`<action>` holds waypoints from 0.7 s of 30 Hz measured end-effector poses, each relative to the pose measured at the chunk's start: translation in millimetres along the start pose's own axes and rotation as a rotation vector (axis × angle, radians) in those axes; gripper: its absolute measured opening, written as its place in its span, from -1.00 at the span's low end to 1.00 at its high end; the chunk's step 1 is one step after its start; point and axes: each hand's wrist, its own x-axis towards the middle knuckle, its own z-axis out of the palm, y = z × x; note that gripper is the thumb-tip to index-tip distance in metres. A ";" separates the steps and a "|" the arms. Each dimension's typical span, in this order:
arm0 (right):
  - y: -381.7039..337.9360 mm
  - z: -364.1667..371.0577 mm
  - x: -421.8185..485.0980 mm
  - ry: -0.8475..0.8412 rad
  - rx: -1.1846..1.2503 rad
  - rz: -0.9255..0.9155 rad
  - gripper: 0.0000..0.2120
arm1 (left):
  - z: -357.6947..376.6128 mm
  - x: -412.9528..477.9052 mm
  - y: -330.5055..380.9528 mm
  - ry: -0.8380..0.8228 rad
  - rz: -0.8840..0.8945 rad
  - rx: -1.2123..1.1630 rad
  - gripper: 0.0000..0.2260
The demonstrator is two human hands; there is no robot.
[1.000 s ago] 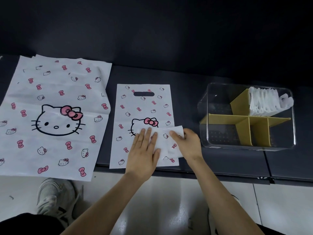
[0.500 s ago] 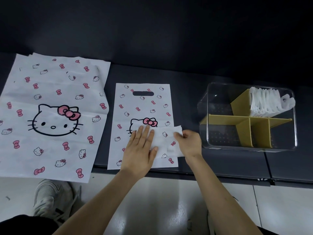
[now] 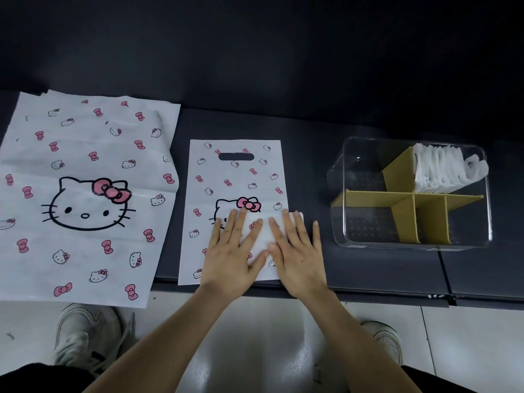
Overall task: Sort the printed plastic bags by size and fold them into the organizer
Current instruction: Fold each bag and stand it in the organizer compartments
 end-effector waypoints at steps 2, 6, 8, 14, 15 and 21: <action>7.9 -1.4 -2.2 -0.093 -0.015 0.006 -0.49 | -0.8 0.3 0.5 -0.005 -0.007 0.014 -0.44; 20.7 -15.1 -3.4 -0.148 0.061 0.073 -0.37 | -2.3 -0.1 0.8 -0.005 -0.011 0.040 -0.42; 19.9 -25.7 6.2 -0.113 0.139 0.111 -0.39 | -1.9 0.1 0.8 -0.005 -0.012 0.055 -0.42; 25.0 -57.3 48.9 -0.225 0.043 0.064 -0.54 | -3.6 2.2 -1.9 -0.050 0.017 0.103 -0.44; 27.3 -62.2 53.9 -0.270 0.036 0.098 -0.58 | -4.2 2.7 -3.2 -0.061 0.032 0.102 -0.44; 24.5 -75.0 51.9 -0.366 0.169 0.104 -0.86 | -6.2 7.4 -14.2 -0.091 0.170 0.067 -0.44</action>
